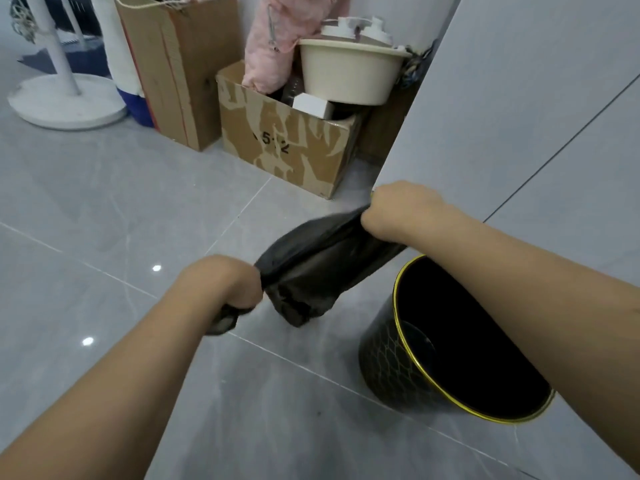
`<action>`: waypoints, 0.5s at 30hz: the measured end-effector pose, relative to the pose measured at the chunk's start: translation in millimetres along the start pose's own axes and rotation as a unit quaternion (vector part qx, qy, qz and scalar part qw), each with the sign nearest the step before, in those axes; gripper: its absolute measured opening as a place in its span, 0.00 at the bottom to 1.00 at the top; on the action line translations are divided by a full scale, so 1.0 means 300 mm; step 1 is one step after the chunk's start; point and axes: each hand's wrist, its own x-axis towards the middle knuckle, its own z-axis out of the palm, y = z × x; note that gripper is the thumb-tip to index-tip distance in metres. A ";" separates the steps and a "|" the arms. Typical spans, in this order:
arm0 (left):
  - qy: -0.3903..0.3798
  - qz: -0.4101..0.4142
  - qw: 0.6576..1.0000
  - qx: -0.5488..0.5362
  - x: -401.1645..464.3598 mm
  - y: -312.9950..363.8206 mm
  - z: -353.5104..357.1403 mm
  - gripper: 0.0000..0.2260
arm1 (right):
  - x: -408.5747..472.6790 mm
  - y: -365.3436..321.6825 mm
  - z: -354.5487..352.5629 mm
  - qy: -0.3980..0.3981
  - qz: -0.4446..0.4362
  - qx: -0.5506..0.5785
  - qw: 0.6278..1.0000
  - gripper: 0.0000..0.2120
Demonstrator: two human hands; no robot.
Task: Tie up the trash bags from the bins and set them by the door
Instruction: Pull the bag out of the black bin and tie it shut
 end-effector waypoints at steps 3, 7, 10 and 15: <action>-0.073 0.006 0.996 0.052 0.059 -0.001 0.193 0.13 | -0.055 -0.077 0.106 -0.175 -0.059 -0.053 0.981 0.17; -0.133 -0.020 0.991 0.002 0.132 -0.045 0.362 0.17 | -0.116 -0.134 0.182 -0.360 -0.065 -0.049 0.930 0.19; -0.174 -0.059 0.980 -0.082 0.162 -0.073 0.373 0.15 | -0.120 -0.141 0.189 -0.430 -0.033 -0.010 0.902 0.17; -0.236 -0.100 0.959 -0.119 0.153 -0.066 0.308 0.11 | -0.070 -0.127 0.160 -0.420 0.028 0.072 0.904 0.19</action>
